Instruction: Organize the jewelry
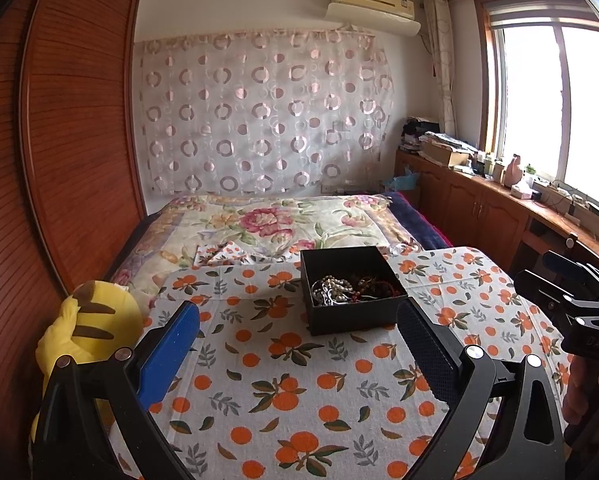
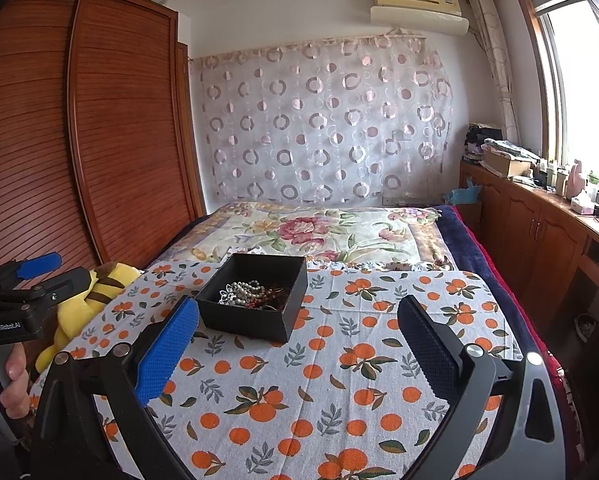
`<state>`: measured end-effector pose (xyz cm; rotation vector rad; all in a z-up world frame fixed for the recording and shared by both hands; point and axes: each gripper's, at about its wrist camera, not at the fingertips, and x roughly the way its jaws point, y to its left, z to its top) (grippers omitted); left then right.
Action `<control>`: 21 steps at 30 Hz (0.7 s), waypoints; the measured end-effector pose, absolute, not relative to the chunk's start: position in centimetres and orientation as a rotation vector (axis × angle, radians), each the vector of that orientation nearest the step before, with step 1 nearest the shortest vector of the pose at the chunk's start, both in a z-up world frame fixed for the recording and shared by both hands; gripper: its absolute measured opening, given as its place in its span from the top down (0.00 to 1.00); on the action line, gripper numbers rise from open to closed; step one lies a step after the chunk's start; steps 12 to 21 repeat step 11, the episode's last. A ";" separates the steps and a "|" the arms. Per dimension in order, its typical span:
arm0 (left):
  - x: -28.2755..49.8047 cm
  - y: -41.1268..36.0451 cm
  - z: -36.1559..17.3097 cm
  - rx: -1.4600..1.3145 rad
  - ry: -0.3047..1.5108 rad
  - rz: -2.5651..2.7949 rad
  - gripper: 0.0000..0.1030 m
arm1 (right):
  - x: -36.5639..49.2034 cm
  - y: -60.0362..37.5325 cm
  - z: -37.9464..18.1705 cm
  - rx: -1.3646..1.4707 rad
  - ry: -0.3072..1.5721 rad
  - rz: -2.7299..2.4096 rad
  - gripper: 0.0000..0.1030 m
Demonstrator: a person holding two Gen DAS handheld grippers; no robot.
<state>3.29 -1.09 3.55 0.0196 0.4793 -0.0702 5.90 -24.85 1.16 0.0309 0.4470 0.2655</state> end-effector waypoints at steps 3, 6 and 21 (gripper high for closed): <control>3.3 -1.1 3.5 0.019 0.480 -0.069 0.07 | 5.9 -24.9 1.1 0.031 0.447 0.266 0.03; 3.3 -1.0 3.7 0.020 0.481 -0.065 0.08 | 6.0 -24.8 1.1 0.030 0.447 0.266 0.03; 3.3 -0.7 4.4 0.007 0.485 -0.066 0.07 | 6.0 -24.6 1.5 0.030 0.445 0.260 0.03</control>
